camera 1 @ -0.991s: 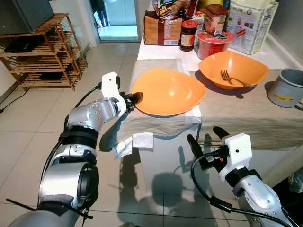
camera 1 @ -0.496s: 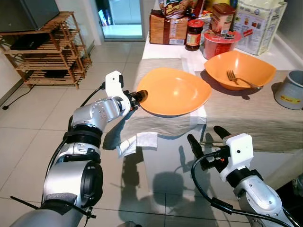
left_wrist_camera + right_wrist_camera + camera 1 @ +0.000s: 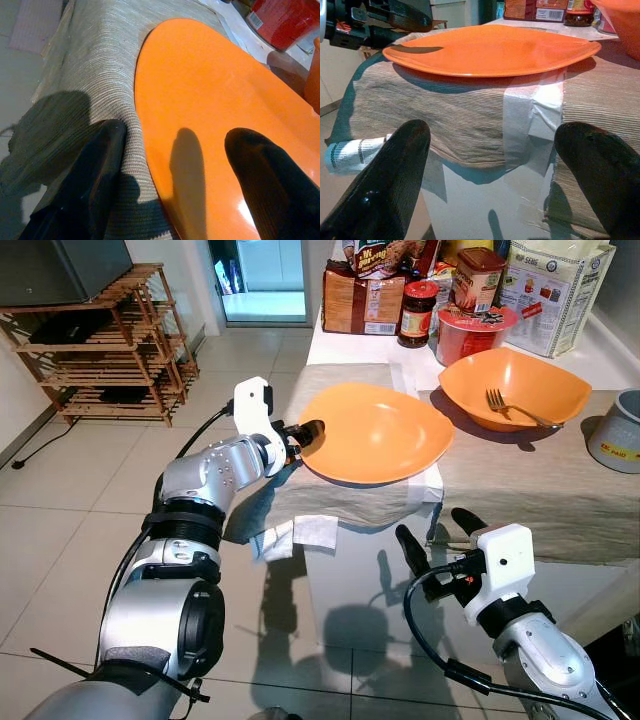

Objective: Setting the table

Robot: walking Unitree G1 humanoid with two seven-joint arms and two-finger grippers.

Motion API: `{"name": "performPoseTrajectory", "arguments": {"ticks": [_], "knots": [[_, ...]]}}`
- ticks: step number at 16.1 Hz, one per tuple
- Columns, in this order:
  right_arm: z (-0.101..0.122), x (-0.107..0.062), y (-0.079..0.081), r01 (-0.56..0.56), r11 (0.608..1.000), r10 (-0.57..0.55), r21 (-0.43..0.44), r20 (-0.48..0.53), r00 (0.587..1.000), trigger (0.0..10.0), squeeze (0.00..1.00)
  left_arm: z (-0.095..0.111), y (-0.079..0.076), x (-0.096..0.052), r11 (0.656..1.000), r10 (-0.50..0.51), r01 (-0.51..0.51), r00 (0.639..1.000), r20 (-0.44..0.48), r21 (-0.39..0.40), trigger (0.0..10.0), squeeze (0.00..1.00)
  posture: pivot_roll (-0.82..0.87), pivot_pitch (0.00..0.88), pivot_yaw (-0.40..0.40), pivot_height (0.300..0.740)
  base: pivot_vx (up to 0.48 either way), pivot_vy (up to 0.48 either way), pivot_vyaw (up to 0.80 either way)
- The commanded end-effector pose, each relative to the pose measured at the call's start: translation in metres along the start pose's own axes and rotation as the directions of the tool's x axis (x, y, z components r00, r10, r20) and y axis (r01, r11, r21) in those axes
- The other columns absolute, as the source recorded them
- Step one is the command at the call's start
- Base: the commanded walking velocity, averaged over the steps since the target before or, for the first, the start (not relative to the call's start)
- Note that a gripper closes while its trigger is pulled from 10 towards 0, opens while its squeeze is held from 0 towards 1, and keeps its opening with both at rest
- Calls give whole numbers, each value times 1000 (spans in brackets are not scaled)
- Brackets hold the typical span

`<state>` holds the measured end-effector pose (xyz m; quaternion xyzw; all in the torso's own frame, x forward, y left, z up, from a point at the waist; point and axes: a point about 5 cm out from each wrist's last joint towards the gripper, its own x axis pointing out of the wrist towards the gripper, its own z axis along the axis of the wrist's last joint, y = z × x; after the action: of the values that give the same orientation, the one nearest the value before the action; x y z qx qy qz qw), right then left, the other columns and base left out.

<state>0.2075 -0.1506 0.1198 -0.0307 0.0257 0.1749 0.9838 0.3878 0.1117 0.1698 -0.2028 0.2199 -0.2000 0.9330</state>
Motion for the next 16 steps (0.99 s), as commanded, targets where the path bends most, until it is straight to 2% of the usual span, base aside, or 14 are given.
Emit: {"name": "performPoseTrajectory", "arguments": {"ticks": [1,4,6,7,9,10,11,16], "knots": [[2,0,2,-2,1000,2,-3,3,1000,10000,0,2,-11,3,999,-46,46,999,-1,26,10000,0,-232,0,114,735,0,0,0],[1,0,1,3,1000,-3,-1,-1,1000,10000,0,1,-10,4,998,-34,34,999,-4,50,10000,0,-234,0,118,735,0,0,0],[1,0,1,5,1000,-5,0,-4,1000,10000,0,1,-5,4,995,0,-1,1000,4,98,10000,0,-234,0,118,735,0,0,0],[1,0,1,5,1000,-5,0,-5,1000,10000,0,1,0,3,986,40,-41,999,10,163,10000,0,-236,0,116,735,0,0,0],[0,0,1,5,1000,-5,0,-9,1000,10000,0,-4,24,-1,900,209,-208,977,39,382,10000,0,-236,0,115,735,0,0,0],[0,0,1,6,1000,-6,0,-10,1000,10000,0,-8,32,-2,881,255,-249,966,41,402,10000,0,-235,0,115,735,0,0,0],[0,0,1,6,1000,-6,1,-10,1000,10000,0,-8,34,-3,873,265,-261,963,49,411,10000,0,-235,0,115,735,0,0,0],[0,0,0,4,1000,-4,-2,-13,1000,10000,0,-2,28,0,879,222,-243,970,100,411,10000,0,-234,0,113,735,0,0,0]]}}
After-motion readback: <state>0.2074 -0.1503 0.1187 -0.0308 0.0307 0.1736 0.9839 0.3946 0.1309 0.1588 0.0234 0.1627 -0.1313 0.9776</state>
